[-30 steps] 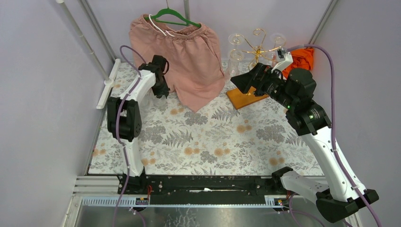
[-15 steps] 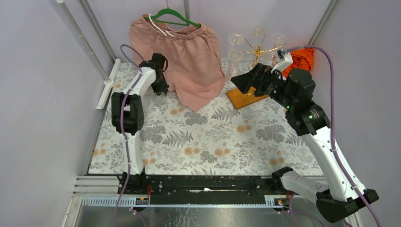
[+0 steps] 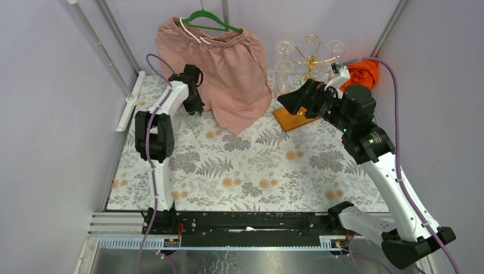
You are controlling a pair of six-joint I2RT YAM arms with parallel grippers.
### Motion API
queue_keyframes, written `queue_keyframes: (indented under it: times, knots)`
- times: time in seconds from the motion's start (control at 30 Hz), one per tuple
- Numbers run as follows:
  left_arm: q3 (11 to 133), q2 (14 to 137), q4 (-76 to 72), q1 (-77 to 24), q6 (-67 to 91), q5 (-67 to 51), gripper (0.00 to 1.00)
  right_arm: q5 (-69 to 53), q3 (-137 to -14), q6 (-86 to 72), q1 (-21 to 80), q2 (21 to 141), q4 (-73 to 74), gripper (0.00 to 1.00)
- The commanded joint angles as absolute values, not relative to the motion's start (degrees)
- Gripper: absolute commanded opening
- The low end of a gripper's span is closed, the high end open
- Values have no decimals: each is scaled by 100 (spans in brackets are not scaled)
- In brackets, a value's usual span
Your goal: Take the wine glass off the wine glass rack
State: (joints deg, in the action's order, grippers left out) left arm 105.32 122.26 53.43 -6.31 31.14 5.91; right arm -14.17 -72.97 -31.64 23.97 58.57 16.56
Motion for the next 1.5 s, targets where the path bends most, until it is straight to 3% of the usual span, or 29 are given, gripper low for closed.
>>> queue_keyframes:
  times: [0.0, 0.27, 0.67, 0.8, 1.0, 1.17, 1.47]
  knots:
    - [10654, 12241, 5300, -587, 3009, 658, 25, -1441, -7274, -3209, 2417, 5784, 1306, 100]
    - [10641, 11709, 5383, -589, 3050, 889, 40, -1506, -7220, -3250, 2414, 5792, 1218, 100]
    - [11181, 10794, 5451, -721, 3089, 770, 44, -926, -7247, -3248, 2413, 5798, 1323, 100]
    - [11134, 10076, 4764, -1048, 3149, 159, 47, -741, -7354, -3212, 2413, 5923, 1376, 99]
    - [10344, 9414, 2634, -1488, 3980, -2240, 56, -344, -7572, -3053, 2415, 5933, 1466, 96]
    - [10352, 9716, 1596, -1849, 4794, -3258, 59, -150, -7673, -2980, 2416, 5870, 1579, 96]
    - [10808, 10742, 1074, -2156, 5396, -3831, 64, 147, -7642, -2888, 2411, 5708, 1643, 96]
